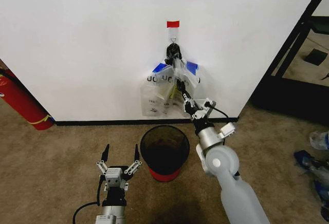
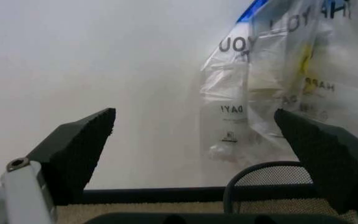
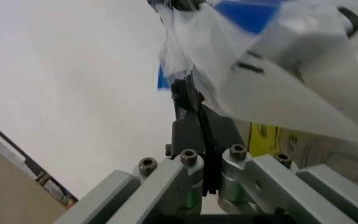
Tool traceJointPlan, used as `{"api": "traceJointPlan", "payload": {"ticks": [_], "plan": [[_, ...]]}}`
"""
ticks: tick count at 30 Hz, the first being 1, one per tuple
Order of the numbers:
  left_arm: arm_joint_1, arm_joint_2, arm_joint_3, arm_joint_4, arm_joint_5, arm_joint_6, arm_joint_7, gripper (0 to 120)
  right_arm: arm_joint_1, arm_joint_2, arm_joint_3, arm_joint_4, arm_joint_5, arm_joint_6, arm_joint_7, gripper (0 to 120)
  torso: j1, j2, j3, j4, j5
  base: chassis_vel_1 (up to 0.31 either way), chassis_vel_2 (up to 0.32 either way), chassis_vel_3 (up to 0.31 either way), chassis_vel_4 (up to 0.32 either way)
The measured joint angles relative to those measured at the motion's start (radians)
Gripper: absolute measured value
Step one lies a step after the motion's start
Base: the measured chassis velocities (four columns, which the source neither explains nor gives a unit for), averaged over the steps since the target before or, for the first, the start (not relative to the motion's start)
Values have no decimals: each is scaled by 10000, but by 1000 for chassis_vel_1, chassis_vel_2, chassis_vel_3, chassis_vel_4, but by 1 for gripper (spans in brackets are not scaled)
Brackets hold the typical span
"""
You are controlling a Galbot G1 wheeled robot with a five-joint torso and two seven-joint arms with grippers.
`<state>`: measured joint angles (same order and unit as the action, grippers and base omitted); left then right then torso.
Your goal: Pick up the garbage bag from the wall and place it over the trash bin.
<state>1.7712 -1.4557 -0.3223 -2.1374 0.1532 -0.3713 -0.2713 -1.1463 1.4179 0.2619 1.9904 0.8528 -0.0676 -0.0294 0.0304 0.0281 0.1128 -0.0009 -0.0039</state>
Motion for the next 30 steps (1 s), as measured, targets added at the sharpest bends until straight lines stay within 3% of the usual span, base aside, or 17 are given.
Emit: {"api": "traceJointPlan", "payload": {"ticks": [19, 30], "plan": [[-71, 35, 73, 85, 11, -84, -3, 100, -2422, -302, 25, 1019, -1278, 721, -494, 0, 0, 1, 0, 0, 0, 0, 0, 0, 0], [-97, 69, 112, 122, 5, -166, -2, 100, -4049, -498, -79, 1454, -2085, 1719, -677, 0, 0, 1, 0, 0, 0, 0, 0, 0, 0]]}}
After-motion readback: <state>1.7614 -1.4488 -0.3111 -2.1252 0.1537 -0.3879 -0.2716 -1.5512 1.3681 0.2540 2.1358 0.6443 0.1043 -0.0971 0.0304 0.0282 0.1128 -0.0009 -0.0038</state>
